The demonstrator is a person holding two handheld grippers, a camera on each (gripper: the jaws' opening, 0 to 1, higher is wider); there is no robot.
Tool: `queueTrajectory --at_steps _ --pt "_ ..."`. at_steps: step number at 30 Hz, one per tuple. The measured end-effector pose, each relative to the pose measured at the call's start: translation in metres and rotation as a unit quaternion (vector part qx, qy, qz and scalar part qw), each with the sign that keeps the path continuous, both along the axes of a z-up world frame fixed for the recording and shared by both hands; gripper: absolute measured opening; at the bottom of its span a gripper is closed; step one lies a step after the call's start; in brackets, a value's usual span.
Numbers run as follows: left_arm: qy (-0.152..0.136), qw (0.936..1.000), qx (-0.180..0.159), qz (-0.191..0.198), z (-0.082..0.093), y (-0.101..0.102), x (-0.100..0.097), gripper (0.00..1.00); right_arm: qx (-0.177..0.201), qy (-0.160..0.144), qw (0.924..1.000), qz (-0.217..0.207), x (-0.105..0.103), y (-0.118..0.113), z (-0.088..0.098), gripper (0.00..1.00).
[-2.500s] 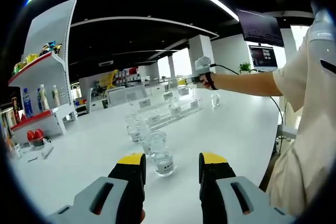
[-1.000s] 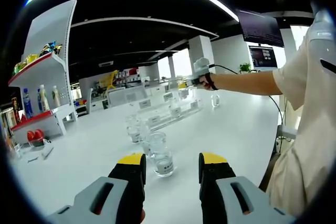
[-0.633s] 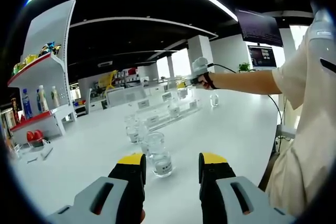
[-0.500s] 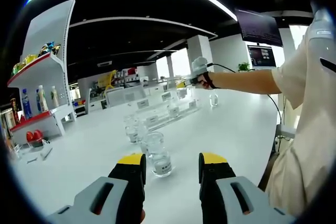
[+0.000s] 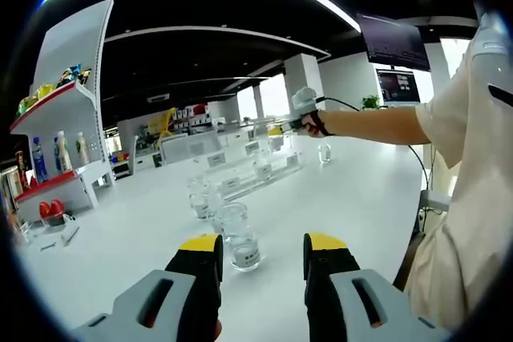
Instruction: Identify the label on the chemical reagent bottle, grasp the chemical reagent bottle, and place it in the designated position on the reagent rack
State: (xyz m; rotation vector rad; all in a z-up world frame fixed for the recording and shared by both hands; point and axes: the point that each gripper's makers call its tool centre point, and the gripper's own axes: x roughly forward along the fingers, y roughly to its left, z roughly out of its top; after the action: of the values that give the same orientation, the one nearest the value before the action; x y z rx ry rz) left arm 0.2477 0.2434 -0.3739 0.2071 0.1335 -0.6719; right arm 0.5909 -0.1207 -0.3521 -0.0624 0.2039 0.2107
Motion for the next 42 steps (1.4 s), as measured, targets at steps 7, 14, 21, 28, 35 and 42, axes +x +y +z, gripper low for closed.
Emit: queueTrajectory --at_steps 7,14,21,28,35,42 --pt "-0.001 1.0 0.002 -0.002 0.001 -0.002 -0.001 0.41 0.0 -0.017 0.9999 -0.003 -0.011 -0.001 0.007 0.27" --pt "-0.003 1.0 0.004 -0.006 0.002 -0.006 -0.003 0.41 -0.002 -0.043 0.999 -0.011 -0.021 -0.001 0.017 0.3" --pt "-0.006 1.0 0.004 -0.007 0.004 -0.006 -0.004 0.41 0.005 -0.073 0.9973 0.005 -0.037 0.009 0.035 0.31" --pt "-0.004 0.9999 0.005 -0.011 0.002 -0.011 -0.004 0.41 0.015 -0.093 0.9953 0.024 -0.065 0.014 0.04 0.32" --pt "-0.003 0.9999 0.003 -0.013 0.001 -0.013 -0.005 0.41 0.007 -0.1 0.9948 0.023 -0.085 0.005 0.037 0.33" --pt "-0.004 0.9999 -0.001 -0.013 0.002 -0.012 -0.006 0.41 -0.021 -0.121 0.9919 0.031 -0.113 0.003 0.054 0.34"
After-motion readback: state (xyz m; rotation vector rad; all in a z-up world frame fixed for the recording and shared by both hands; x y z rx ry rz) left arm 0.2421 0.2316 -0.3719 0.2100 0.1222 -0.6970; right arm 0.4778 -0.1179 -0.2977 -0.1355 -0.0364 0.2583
